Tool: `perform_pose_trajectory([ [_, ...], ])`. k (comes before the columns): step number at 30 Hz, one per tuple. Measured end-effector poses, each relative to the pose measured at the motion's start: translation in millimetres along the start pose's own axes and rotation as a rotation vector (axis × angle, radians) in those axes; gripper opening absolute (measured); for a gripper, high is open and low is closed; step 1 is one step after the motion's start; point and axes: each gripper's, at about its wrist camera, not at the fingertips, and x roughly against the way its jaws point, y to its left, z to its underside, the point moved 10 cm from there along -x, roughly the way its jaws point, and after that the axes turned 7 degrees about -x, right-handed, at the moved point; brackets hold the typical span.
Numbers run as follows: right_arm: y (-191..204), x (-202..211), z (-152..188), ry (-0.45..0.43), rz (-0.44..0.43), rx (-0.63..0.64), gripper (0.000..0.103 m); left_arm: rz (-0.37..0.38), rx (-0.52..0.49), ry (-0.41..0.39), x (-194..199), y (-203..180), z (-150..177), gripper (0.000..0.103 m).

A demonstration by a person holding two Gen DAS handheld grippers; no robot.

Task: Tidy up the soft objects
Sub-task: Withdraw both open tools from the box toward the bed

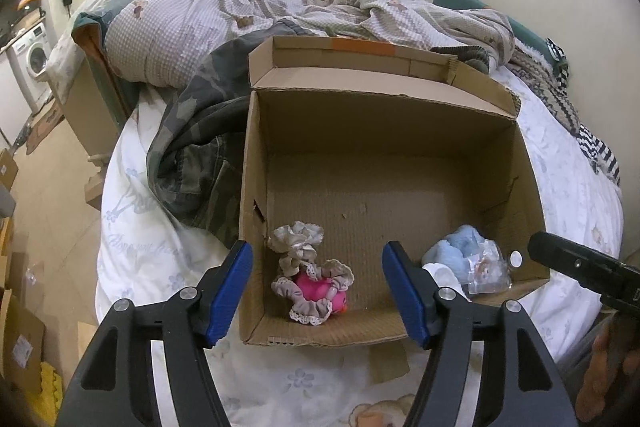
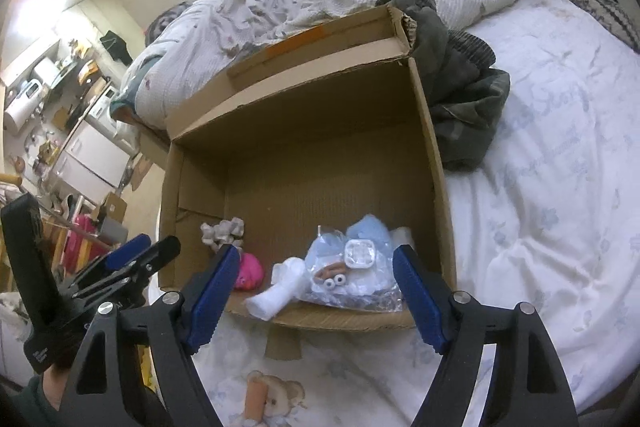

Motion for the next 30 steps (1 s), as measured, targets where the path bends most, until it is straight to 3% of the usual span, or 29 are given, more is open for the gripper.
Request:
perform_pose_trajectory([
  [18, -3.3, -2.1, 1.1, 0.011, 0.007, -0.014, 0.084, -0.013, -0.004, 0.0, 5.4, 0.8, 2.8, 0.064],
  [30, -3.5, 5.8, 6.1, 0.004, 0.005, -0.017, 0.084, -0.035, -0.017, 0.022, 35.2, 6.2, 24.0, 0.065],
])
